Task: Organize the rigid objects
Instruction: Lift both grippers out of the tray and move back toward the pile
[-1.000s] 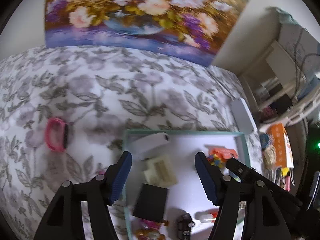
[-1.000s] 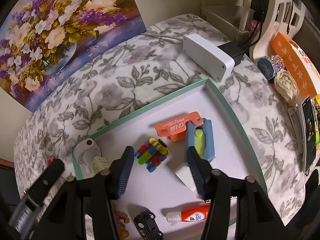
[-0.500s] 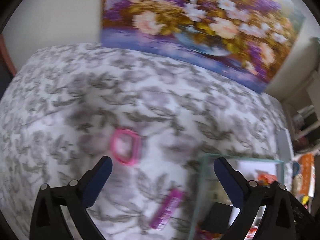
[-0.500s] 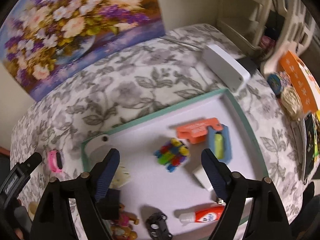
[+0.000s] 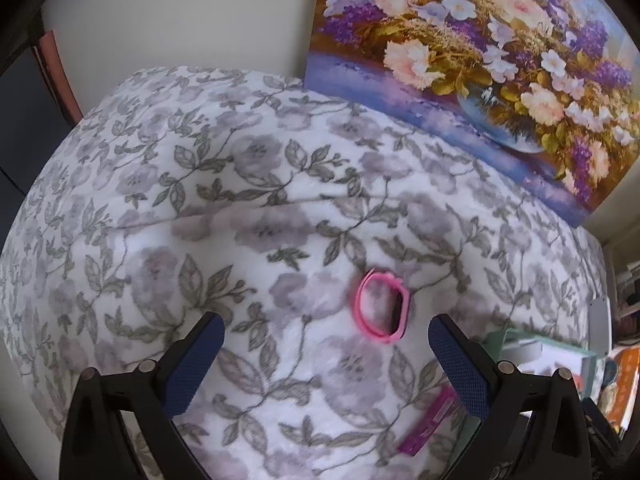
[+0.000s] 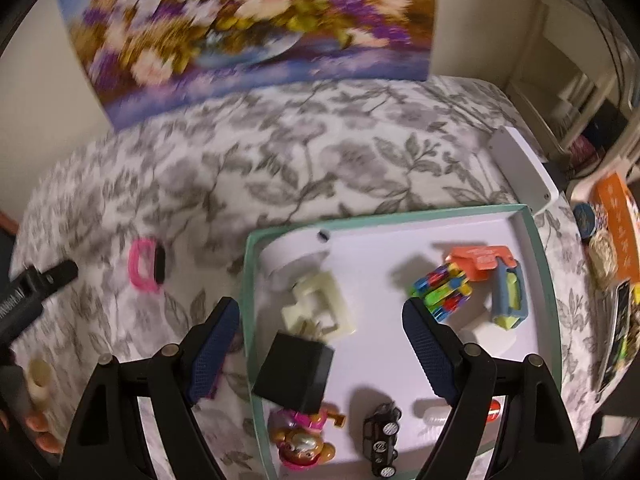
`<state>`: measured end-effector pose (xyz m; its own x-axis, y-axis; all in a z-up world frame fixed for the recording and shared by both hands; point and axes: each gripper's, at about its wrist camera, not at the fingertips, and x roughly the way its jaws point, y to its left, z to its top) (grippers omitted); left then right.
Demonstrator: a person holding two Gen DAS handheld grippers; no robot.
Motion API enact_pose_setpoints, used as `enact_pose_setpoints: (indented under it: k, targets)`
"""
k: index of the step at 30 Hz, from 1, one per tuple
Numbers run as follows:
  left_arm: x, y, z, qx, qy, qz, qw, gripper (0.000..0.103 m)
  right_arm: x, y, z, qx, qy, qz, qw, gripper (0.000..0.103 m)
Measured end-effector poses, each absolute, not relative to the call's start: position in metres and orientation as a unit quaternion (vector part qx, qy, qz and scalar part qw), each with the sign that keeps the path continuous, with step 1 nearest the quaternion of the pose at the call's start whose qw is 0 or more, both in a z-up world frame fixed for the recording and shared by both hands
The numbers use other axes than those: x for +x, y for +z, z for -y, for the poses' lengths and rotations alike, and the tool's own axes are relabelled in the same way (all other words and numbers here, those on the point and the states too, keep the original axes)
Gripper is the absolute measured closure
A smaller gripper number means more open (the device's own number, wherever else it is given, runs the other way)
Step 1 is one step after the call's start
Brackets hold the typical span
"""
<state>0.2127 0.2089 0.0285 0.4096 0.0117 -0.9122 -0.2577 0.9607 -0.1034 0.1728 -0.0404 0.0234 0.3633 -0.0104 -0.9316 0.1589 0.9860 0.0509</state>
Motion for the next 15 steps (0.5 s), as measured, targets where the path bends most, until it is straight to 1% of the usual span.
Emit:
enact_pose_setpoints:
  k: [8, 15]
  targets:
    - [0.194, 0.021, -0.22, -0.144, 0.075, -0.56, 0.812, 0.0, 0.158, 0.003, -0.006, -0.032, -0.039, -0.585, 0.809, 0.019]
    - [0.176, 0.023, -0.241, -0.161, 0.086, -0.562, 0.807, 0.0, 0.151, 0.005, -0.019, -0.044, -0.039, -0.583, 0.81, 0.019]
